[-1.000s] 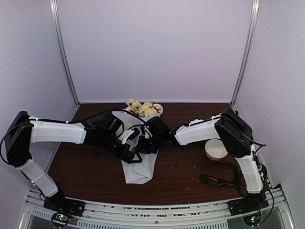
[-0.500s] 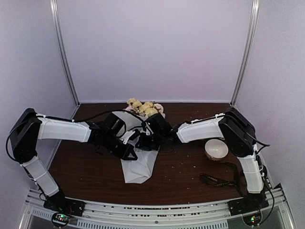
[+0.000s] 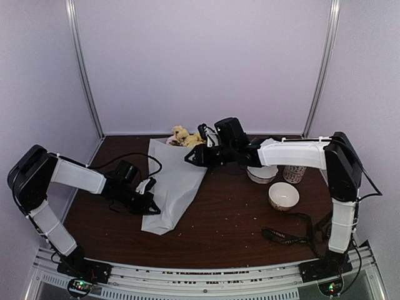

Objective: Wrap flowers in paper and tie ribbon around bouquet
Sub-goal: Press the fold line of the folded bouquet.

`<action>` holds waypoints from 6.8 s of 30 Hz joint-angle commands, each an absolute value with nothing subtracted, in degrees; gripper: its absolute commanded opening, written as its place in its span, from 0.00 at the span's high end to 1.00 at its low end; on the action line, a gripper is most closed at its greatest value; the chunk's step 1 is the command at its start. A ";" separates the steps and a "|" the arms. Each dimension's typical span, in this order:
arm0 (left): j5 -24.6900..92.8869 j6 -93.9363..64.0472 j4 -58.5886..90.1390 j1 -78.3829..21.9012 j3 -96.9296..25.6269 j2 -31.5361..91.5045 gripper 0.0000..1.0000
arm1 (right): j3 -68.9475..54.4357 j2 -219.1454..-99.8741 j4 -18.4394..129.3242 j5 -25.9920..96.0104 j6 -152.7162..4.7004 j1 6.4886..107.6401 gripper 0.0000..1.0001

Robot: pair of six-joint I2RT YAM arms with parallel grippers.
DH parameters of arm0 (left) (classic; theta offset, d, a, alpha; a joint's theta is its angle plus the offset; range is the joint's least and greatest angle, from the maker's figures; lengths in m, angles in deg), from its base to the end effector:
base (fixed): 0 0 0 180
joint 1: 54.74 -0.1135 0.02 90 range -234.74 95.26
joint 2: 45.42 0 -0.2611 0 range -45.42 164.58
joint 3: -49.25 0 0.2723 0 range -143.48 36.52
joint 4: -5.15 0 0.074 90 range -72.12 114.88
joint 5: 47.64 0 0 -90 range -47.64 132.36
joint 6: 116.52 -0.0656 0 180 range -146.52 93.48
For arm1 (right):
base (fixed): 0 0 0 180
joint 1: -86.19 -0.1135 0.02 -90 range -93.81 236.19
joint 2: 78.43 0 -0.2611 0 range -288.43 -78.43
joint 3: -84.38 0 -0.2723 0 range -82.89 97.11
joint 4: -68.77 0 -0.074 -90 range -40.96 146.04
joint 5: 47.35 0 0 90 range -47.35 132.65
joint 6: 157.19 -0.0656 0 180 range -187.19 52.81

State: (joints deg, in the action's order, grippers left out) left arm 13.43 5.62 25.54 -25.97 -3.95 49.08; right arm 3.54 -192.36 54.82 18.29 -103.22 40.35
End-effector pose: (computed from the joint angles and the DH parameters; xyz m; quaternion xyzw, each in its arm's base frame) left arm 0.2542 -0.1758 0.0784 0.0335 0.9403 -0.3288 0.0814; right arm 0.3335 0.3822 0.2185 -0.1790 0.8287 0.4635 0.2574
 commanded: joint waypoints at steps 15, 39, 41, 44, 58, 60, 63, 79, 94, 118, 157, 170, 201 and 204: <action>13.00 6.71 22.39 -27.26 -2.69 48.62 1.00 | -3.20 -195.64 50.62 19.99 -107.32 43.91 0.43; 12.06 2.86 25.35 -26.70 -7.08 49.22 1.00 | -8.16 -198.61 66.29 11.09 -114.28 48.40 1.00; 11.54 2.07 25.35 -25.38 -9.31 49.86 1.00 | -9.04 -197.37 64.52 10.95 -111.90 49.60 1.00; 10.21 0.99 25.46 -22.35 -14.15 52.20 1.00 | -9.40 -195.33 60.55 10.24 -107.52 51.86 1.00; 12.19 6.08 23.51 -20.15 -18.74 59.38 1.00 | -2.83 -184.16 34.30 32.94 -88.74 51.23 0.67; 12.71 6.85 22.82 -20.18 -17.90 59.12 1.00 | -2.61 -183.38 35.23 36.29 -87.87 47.03 0.67; 13.25 7.63 22.37 -20.36 -17.15 58.69 1.00 | -1.52 -185.60 39.22 31.91 -88.01 40.98 0.67; 13.46 2.92 28.53 -21.44 -18.30 52.35 0.75 | 7.10 -204.28 40.89 20.62 -97.89 36.84 0.67; 13.08 5.54 25.03 -29.83 -12.97 57.48 0.71 | 9.99 -204.09 37.08 22.79 -94.09 34.37 0.66; 12.47 1.73 24.84 -24.26 -17.33 55.99 0.83 | 15.18 -210.54 36.30 21.38 -97.49 34.44 0.68; 9.37 -1.48 25.76 -27.38 -36.26 68.03 1.00 | 12.00 -206.53 34.53 21.69 -94.52 34.53 0.67; 9.16 -0.27 18.15 -31.52 -25.25 70.76 1.00 | -1.69 -188.92 31.91 35.12 -71.10 30.14 0.63; 10.50 -1.38 19.82 -32.65 -25.81 73.87 1.00 | 0.98 -198.87 27.42 65.55 -24.27 10.67 0.60; 10.41 -1.54 20.21 -32.67 -26.03 73.91 1.00 | 1.30 -200.42 27.04 66.31 -22.56 10.68 0.62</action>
State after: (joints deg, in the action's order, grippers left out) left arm 6.39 -0.02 16.36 -32.19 -25.85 71.04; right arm 0.83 -197.95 28.57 62.03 -26.92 10.47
